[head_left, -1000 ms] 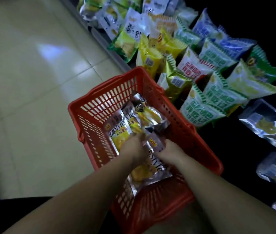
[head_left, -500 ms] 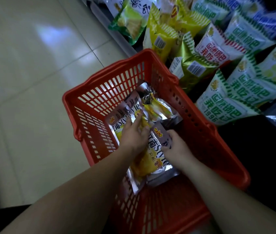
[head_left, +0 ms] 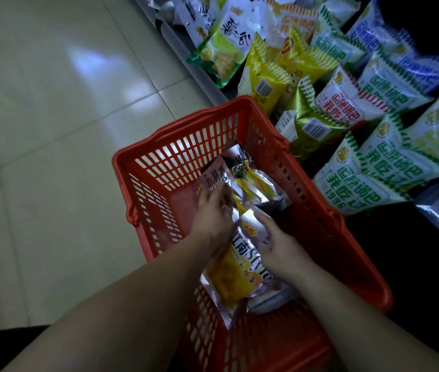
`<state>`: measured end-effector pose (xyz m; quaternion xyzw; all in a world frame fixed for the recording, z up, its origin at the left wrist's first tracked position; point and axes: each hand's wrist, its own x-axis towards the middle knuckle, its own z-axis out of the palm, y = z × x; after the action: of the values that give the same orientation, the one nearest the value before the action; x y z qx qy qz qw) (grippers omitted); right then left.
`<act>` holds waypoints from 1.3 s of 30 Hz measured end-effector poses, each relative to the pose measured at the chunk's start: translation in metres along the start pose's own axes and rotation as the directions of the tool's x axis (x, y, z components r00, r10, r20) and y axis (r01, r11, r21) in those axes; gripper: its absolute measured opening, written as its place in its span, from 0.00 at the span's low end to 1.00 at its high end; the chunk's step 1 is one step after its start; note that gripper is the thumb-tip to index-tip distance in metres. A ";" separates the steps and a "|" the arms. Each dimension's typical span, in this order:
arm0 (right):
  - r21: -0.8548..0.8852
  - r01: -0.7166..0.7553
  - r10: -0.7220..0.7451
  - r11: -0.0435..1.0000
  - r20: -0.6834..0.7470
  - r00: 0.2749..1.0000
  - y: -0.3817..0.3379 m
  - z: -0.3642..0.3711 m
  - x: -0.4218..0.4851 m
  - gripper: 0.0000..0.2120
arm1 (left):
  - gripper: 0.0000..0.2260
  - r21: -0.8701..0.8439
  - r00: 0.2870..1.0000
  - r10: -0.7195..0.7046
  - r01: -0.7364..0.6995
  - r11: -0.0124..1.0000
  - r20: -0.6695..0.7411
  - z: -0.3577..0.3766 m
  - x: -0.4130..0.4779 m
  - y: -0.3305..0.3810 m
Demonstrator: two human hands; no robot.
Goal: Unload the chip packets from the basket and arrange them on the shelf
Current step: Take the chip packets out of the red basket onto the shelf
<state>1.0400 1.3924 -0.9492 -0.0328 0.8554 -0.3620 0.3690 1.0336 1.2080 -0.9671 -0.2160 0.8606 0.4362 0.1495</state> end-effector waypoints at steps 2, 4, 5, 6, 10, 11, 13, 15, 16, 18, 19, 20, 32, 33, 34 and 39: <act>0.000 -0.023 0.023 1.000 0.063 0.998 0.005 0.002 0.003 0.39 | 0.41 0.115 0.999 0.008 -0.014 0.993 0.049 -0.003 0.009 0.005; -0.003 -0.055 0.055 0.998 0.077 0.996 0.011 0.004 0.004 0.40 | 0.44 0.310 0.995 0.064 -0.084 0.947 0.075 -0.004 0.020 0.004; -0.014 -0.073 0.073 0.997 0.060 0.995 0.014 0.004 0.004 0.39 | 0.44 0.431 0.990 0.121 -0.141 0.891 0.074 -0.003 0.027 0.003; -0.017 -0.084 0.085 0.996 0.038 0.996 0.017 0.004 0.003 0.39 | 0.43 0.542 0.980 0.182 -0.199 0.817 0.085 -0.003 0.034 0.003; 0.100 -0.132 0.130 0.986 0.032 0.991 0.032 0.008 0.007 0.36 | 0.44 0.727 0.931 0.261 -0.362 0.583 0.255 -0.002 0.055 0.003; 0.122 -0.141 0.137 0.982 0.043 0.990 0.030 0.009 0.007 0.35 | 0.43 0.747 0.927 0.264 -0.371 0.551 0.266 -0.003 0.058 0.002; 0.113 -0.116 0.116 0.987 0.003 0.993 0.024 0.011 0.005 0.34 | 0.39 0.783 0.916 0.316 -0.380 0.492 0.247 -0.004 0.060 0.002; -0.002 -0.082 0.082 0.997 -0.050 0.995 0.013 0.006 0.005 0.33 | 0.34 0.801 0.907 0.349 -0.386 0.457 0.237 -0.008 0.057 0.005; -0.100 -0.083 0.077 0.991 -0.062 0.995 0.005 0.001 0.005 0.32 | 0.32 0.795 0.905 0.352 -0.391 0.463 0.240 -0.012 0.055 0.006; -0.284 -0.098 0.074 0.954 -0.092 0.993 -0.010 -0.012 0.005 0.33 | 0.28 0.763 0.908 0.352 -0.390 0.515 0.227 -0.023 0.050 0.009; -0.335 -0.092 0.055 0.938 -0.120 0.991 -0.016 -0.019 0.005 0.32 | 0.25 0.738 0.914 0.349 -0.381 0.556 0.209 -0.030 0.047 0.011; -0.364 -0.076 0.018 0.928 -0.159 0.987 -0.023 -0.025 0.005 0.32 | 0.21 0.707 0.912 0.361 -0.385 0.593 0.194 -0.036 0.046 0.012; -0.480 0.040 -0.174 0.877 -0.238 0.956 -0.044 -0.029 0.044 0.44 | 0.41 0.503 0.959 0.282 -0.248 0.828 0.009 -0.068 0.023 0.019; -0.466 0.037 -0.152 0.884 -0.211 0.966 -0.042 -0.028 0.049 0.47 | 0.36 0.484 0.968 0.252 -0.222 0.847 0.002 -0.067 0.026 0.018; -0.450 0.041 -0.137 0.892 -0.185 0.973 -0.040 -0.025 0.055 0.49 | 0.29 0.465 0.969 0.247 -0.214 0.859 -0.011 -0.067 0.028 0.017; -0.343 0.058 -0.117 0.938 -0.156 0.981 -0.037 -0.020 0.072 0.46 | 0.09 0.394 0.950 0.300 -0.243 0.886 -0.090 -0.059 0.032 0.011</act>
<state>0.9665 1.3538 -0.9602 -0.1018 0.9313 -0.2280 0.2653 0.9963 1.1576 -0.9395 -0.0921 0.9589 0.2614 0.0611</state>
